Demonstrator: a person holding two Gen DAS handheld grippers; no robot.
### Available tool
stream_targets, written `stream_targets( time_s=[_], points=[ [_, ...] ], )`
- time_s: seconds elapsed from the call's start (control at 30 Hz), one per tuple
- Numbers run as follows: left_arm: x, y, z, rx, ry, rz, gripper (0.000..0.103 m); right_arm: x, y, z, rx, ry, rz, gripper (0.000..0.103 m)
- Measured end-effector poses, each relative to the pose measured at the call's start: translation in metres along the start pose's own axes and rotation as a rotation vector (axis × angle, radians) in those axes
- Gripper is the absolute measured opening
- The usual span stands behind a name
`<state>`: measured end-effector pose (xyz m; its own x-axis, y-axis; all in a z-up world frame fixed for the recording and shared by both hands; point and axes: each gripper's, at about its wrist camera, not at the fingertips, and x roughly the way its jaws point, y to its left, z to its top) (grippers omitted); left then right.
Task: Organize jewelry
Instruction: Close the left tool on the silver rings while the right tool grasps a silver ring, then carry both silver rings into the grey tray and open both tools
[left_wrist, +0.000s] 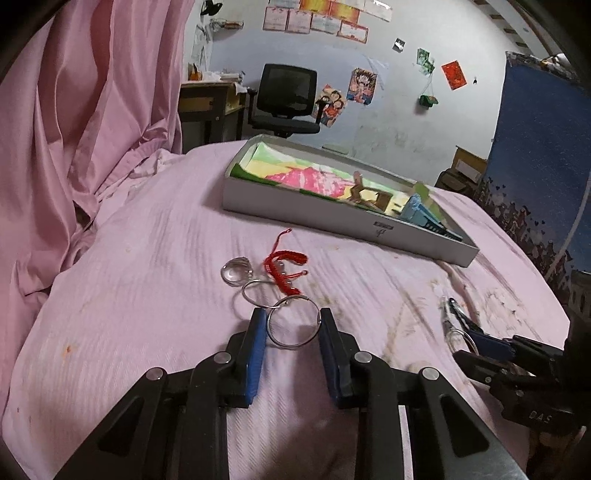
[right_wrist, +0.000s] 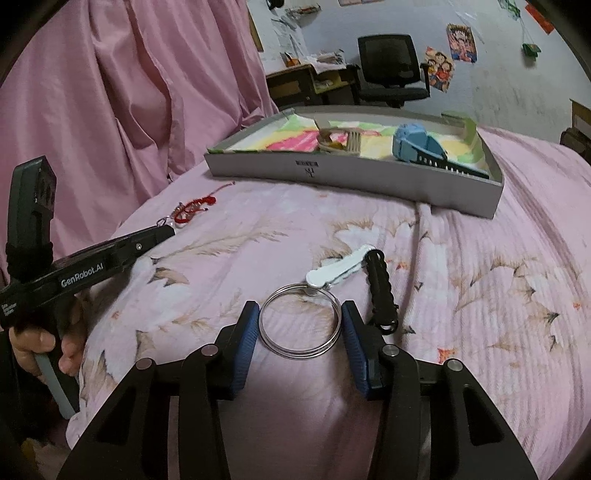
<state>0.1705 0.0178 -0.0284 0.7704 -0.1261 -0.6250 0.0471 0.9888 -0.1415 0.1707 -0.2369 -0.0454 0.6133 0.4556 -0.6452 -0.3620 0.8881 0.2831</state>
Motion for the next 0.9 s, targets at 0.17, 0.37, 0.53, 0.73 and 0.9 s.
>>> stream_targets(
  time_s=[0.17, 0.37, 0.53, 0.73, 0.9],
  points=[
    [-0.02, -0.015, -0.005, 0.043, -0.046, -0.005, 0.026, -0.014, 0.006, 0.004, -0.033, -0.067, 0.012, 0.04],
    [-0.044, -0.035, -0.004, 0.12, -0.126, 0.002, 0.026, -0.038, 0.008, 0.009, -0.059, -0.188, 0.018, 0.04],
    [-0.055, -0.045, 0.006, 0.121, -0.196, -0.009, 0.026, -0.059, 0.008, 0.018, -0.077, -0.308, -0.006, 0.04],
    [-0.059, -0.057, 0.027, 0.128, -0.297, -0.01, 0.026, -0.074, 0.0, 0.035, -0.075, -0.421, -0.049, 0.04],
    [-0.05, -0.066, 0.046, 0.121, -0.371, -0.021, 0.026, -0.079, -0.006, 0.056, -0.084, -0.502, -0.075, 0.04]
  ],
)
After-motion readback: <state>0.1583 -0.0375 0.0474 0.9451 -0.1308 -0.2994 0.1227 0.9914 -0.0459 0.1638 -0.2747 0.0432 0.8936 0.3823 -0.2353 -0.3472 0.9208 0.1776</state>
